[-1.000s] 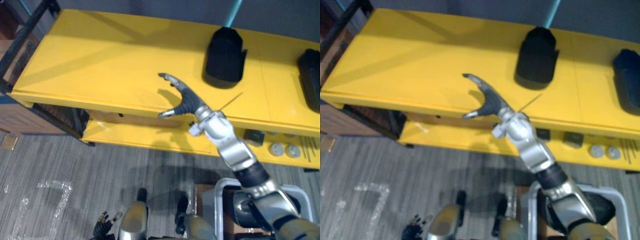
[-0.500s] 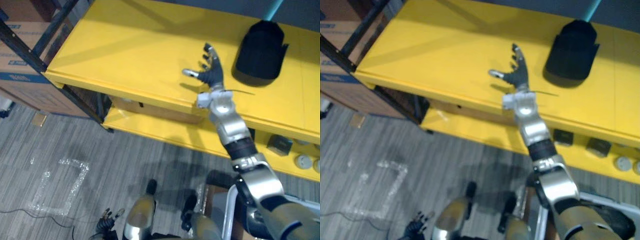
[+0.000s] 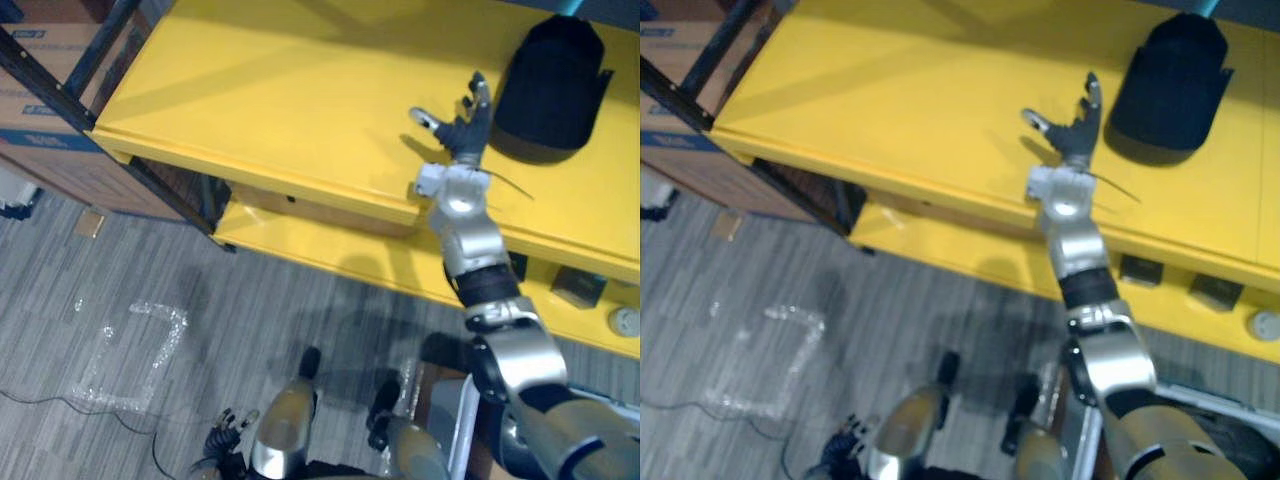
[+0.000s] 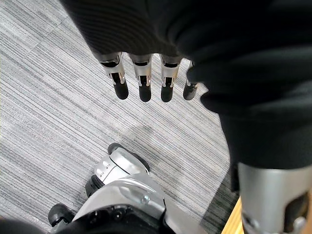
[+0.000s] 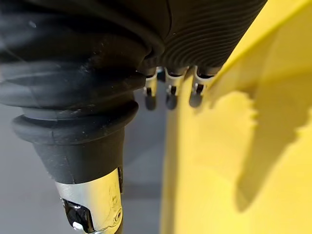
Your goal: Walk over and take plastic housings, then place them on the shelf
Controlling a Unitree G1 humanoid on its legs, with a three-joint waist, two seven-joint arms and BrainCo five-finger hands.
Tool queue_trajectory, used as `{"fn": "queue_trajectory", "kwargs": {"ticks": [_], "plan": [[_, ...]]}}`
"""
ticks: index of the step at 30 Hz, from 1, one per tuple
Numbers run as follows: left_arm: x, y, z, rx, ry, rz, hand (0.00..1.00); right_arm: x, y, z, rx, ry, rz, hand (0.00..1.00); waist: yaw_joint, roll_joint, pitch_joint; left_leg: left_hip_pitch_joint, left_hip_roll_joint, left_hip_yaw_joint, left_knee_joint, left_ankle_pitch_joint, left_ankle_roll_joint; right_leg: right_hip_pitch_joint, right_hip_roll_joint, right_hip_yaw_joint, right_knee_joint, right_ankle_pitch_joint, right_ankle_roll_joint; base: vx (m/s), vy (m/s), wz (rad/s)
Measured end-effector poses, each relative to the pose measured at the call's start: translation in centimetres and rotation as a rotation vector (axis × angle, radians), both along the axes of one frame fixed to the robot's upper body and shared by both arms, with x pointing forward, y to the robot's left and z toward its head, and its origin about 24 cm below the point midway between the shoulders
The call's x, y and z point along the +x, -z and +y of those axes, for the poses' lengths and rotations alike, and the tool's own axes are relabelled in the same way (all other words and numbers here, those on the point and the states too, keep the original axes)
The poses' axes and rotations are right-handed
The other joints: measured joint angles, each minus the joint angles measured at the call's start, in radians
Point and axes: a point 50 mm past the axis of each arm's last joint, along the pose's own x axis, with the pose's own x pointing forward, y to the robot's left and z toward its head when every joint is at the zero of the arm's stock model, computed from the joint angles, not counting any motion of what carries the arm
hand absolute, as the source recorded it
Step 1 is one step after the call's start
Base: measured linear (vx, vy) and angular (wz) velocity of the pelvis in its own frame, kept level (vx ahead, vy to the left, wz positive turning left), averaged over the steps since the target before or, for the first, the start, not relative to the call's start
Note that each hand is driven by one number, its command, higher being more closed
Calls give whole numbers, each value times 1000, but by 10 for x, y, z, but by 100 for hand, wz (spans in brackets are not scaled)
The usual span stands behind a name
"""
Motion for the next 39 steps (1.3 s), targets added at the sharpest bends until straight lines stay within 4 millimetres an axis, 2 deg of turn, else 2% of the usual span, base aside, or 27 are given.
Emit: {"fn": "queue_trajectory", "kwargs": {"ticks": [8,13,25,30,32,33,36,38,39], "plan": [[1,0,-1,-12,-12,-2,0,2,-4,-23,22,98,8,0,-1,3,2,-14,1,1,7,1,-1,-15,-1,1,7,-1,-1,0,0,0],[8,1,-4,-10,3,-11,0,1,-7,-32,26,149,0,0,-1,20,10,-13,1,2,7,1,-2,-18,-2,3,17,-3,-1,0,0,0],[8,1,-4,-9,4,-13,0,-1,-9,-35,-18,182,-11,0,-3,20,10,-6,1,6,-3,6,-3,-18,-4,4,18,-4,-2,0,0,0],[8,1,-4,-11,7,-15,0,0,-7,-31,-50,105,-26,0,-3,20,10,0,2,9,-11,10,-3,-17,-3,6,18,-4,-2,0,-1,-1],[7,1,-4,-11,10,-17,0,-3,-5,-18,-130,-1,-67,0,-2,20,10,9,5,17,-15,10,-3,-14,-2,15,18,-4,-2,5,-3,-12],[7,1,-4,-12,13,-17,0,-9,-6,-3,-181,-88,-118,0,-4,19,10,13,7,25,-16,10,-3,-14,-1,23,16,-3,0,5,-4,-12],[5,3,-3,-5,17,-9,0,-42,-12,42,-276,-296,-297,0,-29,16,9,18,10,27,-20,10,-3,-10,1,23,12,-2,0,2,-2,-3],[4,2,-2,-2,15,-12,0,-63,-7,57,-280,-384,-356,0,-33,9,7,42,11,31,-34,10,-4,11,3,25,1,-2,0,29,-15,-6],[2,3,1,1,4,-11,0,-78,-5,61,-271,-434,-392,0,-38,-4,3,58,12,36,-47,10,-4,24,4,27,-8,-1,1,26,-15,-8]]}}
